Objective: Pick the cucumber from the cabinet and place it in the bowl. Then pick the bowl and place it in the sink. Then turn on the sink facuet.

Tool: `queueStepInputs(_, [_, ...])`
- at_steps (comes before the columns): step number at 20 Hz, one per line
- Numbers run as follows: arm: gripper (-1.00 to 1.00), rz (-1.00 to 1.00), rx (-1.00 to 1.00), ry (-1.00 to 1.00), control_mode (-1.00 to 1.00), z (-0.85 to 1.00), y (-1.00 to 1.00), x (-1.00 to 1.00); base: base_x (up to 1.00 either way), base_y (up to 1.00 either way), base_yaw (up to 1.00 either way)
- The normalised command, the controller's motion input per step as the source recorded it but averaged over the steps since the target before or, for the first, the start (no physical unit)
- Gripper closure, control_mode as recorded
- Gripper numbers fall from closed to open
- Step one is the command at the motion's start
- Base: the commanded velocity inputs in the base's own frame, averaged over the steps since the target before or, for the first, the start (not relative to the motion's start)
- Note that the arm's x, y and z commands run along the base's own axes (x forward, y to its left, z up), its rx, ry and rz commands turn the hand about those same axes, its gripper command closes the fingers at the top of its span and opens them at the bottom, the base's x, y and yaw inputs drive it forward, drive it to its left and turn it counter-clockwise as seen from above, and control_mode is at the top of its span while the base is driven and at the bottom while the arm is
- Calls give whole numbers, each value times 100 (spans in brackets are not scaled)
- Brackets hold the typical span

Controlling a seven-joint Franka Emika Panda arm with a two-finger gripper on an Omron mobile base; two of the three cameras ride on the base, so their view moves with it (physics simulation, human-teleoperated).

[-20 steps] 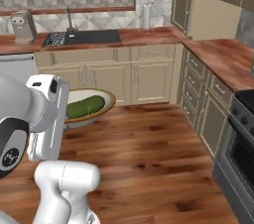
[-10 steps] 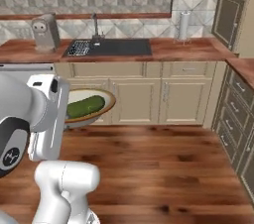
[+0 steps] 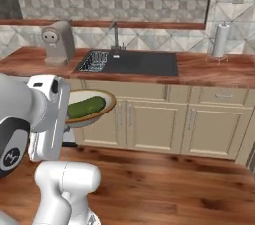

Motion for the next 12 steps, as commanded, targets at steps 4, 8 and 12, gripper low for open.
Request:
queueStepInputs(4, [100,0,0,0,100,0,0,0,100,-7,9])
queueStepInputs(8, [100,0,0,0,100,0,0,0,100,-15,0])
queueStepInputs(12, [100,0,0,0,100,0,0,0,100,0,0])
